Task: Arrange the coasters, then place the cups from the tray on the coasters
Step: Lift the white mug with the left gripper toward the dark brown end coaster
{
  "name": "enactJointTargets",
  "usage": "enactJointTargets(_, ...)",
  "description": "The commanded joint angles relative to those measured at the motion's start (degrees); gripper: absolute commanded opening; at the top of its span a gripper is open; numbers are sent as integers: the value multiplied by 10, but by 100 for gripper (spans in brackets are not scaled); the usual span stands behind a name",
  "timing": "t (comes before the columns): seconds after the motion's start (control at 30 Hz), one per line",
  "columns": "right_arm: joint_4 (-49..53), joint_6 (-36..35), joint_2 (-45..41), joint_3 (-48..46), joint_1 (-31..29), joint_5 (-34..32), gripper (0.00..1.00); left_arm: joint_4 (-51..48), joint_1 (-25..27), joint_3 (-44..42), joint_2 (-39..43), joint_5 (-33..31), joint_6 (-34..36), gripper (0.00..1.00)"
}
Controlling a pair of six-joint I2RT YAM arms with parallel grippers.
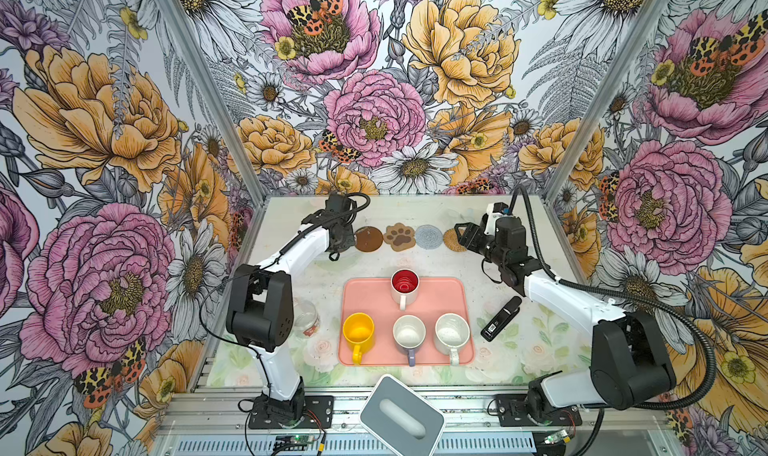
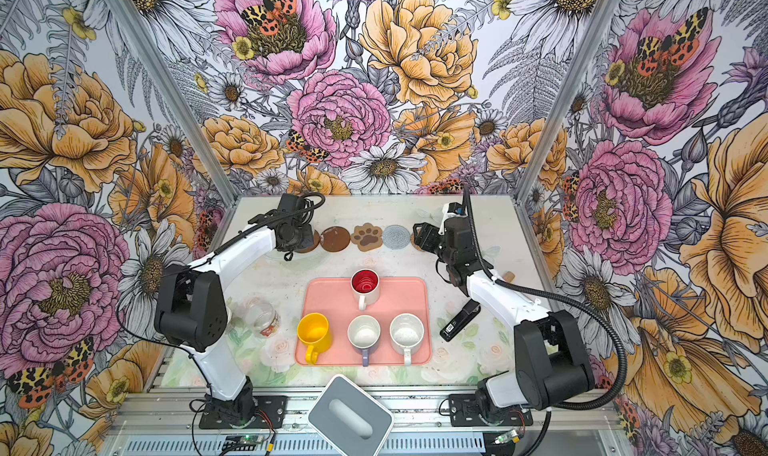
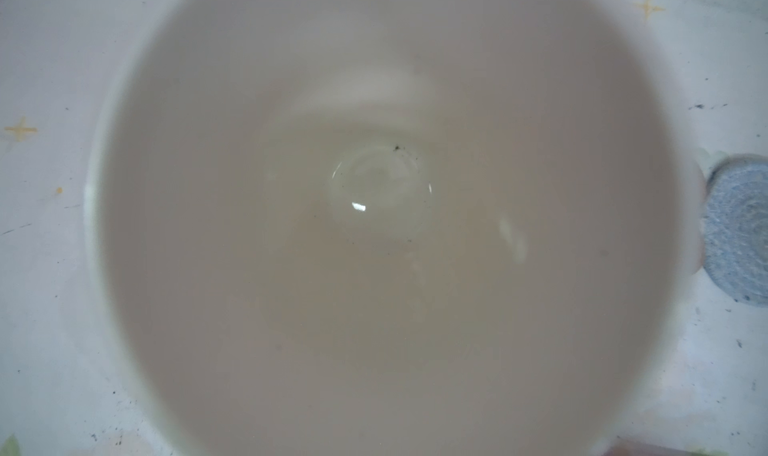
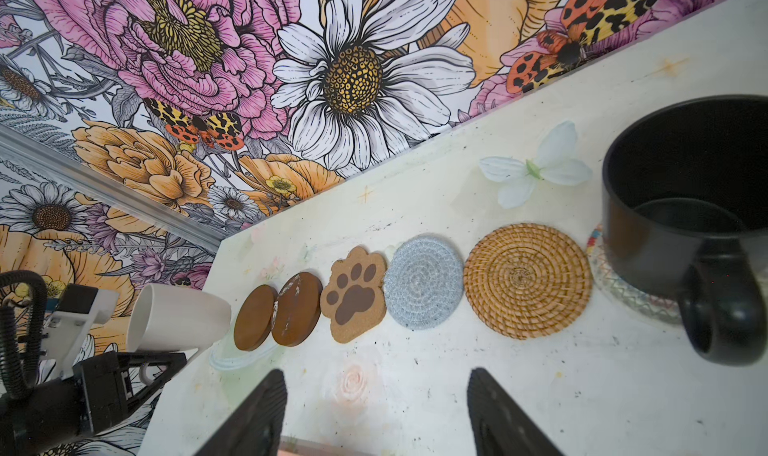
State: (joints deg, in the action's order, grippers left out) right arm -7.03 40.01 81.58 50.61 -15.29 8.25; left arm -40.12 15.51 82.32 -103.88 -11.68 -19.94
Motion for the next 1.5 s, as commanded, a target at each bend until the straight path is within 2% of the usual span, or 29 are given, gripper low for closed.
enactJointTargets(0.0, 7, -10, 3, 1, 4, -6, 71, 34, -5, 32, -26, 15, 7, 0)
enactJointTargets(1.47, 21, -17, 15, 12, 9, 0, 72, 34, -39, 66, -94, 9, 0, 0)
